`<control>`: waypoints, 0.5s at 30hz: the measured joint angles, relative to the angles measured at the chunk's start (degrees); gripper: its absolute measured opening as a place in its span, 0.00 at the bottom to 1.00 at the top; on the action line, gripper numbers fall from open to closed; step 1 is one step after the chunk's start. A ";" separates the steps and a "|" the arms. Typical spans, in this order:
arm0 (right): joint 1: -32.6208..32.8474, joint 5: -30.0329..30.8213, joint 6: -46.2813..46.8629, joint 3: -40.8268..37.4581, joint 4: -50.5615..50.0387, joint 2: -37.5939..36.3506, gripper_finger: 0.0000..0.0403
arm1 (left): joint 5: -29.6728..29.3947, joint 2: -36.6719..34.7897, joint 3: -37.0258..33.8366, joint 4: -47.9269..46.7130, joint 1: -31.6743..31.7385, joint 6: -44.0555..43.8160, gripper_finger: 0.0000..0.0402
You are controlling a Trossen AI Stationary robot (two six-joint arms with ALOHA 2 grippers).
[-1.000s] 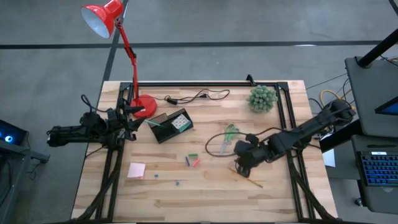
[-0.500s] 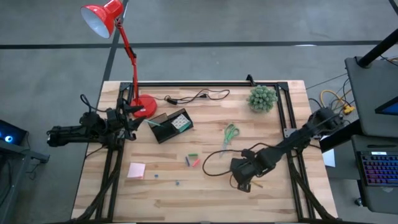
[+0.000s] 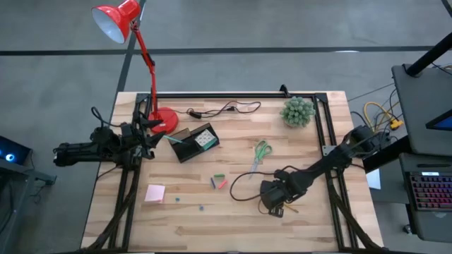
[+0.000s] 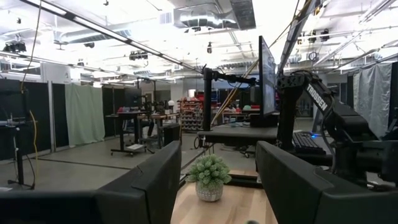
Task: Pick and place office supplies into organizer
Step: Put the yellow pencil into the desk organizer
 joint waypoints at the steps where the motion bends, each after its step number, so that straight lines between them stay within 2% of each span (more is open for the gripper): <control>1: -0.14 0.17 -0.05 -0.06 0.04 0.32 0.39 | 0.01 -0.02 0.00 0.00 0.00 0.00 0.49; 15: -1.25 0.31 -1.04 -0.15 -0.34 4.34 0.36 | 0.01 -0.01 0.02 0.07 0.00 -0.02 0.49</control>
